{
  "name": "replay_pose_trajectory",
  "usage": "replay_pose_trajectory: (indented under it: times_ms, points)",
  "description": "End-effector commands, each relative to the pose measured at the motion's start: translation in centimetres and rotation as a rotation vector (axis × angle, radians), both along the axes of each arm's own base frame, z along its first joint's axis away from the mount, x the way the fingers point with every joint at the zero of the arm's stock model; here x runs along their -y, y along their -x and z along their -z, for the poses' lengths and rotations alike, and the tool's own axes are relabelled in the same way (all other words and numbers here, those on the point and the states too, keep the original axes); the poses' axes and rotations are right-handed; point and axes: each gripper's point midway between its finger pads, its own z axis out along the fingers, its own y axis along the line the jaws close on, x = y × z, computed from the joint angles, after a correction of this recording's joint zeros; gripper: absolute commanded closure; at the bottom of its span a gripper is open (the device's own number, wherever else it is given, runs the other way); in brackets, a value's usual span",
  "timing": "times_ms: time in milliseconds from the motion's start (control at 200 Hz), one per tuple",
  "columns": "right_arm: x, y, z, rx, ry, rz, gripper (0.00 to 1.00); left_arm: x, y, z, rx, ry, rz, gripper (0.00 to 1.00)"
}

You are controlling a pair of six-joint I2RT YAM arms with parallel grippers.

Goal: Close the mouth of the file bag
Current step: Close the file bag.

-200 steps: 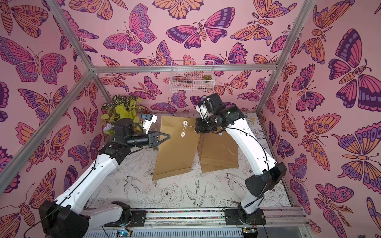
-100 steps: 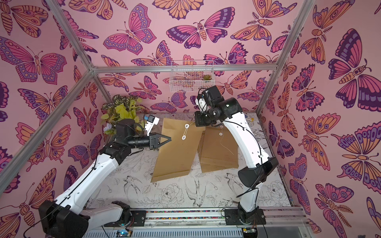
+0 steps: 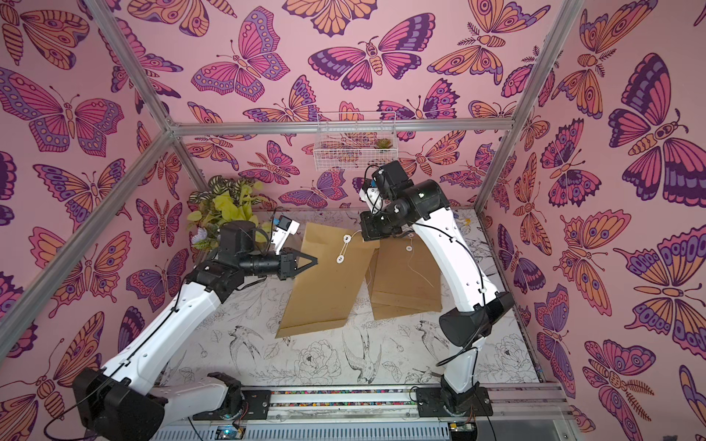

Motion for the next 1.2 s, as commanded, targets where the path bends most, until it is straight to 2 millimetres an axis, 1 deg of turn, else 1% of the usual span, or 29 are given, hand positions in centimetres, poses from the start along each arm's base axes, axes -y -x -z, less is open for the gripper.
replay_pose_trajectory:
  times_ms: [0, 195, 315, 501, 696, 741, 776, 926, 1061, 1192]
  points:
    - [-0.8, 1.1, -1.0, -0.013, -0.06, -0.04, 1.0, -0.1, 0.5, -0.4, 0.094, -0.06, 0.017, 1.0]
    - [-2.7, 1.3, -1.7, -0.063, -0.169, -0.067, 1.0, 0.2, 1.0, 0.4, 0.135, -0.124, 0.03, 1.0]
    - [-3.4, 1.3, -2.2, -0.072, -0.219, -0.067, 1.0, 0.6, 1.3, 0.8, 0.145, -0.151, 0.045, 1.0]
    - [-4.8, 1.3, -2.7, -0.1, -0.297, -0.079, 1.0, 1.4, 1.5, 0.7, 0.152, -0.158, 0.065, 1.0]
    - [-6.2, 1.7, -2.4, -0.138, -0.367, -0.101, 1.0, 1.6, 1.6, 0.2, 0.146, -0.146, 0.068, 1.0]
    - [-6.3, 1.7, -2.1, -0.142, -0.375, -0.098, 1.0, 1.5, 1.5, 0.2, 0.145, -0.147, 0.062, 1.0]
    - [-6.6, 2.1, -2.1, -0.16, -0.401, -0.118, 1.0, 1.5, 1.5, 0.2, 0.144, -0.149, 0.054, 1.0]
    - [-7.1, 3.1, -1.1, -0.204, -0.454, -0.137, 1.0, 1.3, 1.1, 0.2, 0.137, -0.154, 0.024, 1.0]
    - [-6.6, 3.6, 0.4, -0.212, -0.427, -0.122, 1.0, 1.4, 0.9, 0.1, 0.126, -0.142, 0.018, 1.0]
    - [-5.8, 3.5, 1.9, -0.203, -0.376, -0.083, 0.99, 1.5, 0.9, -0.2, 0.125, -0.134, 0.018, 1.0]
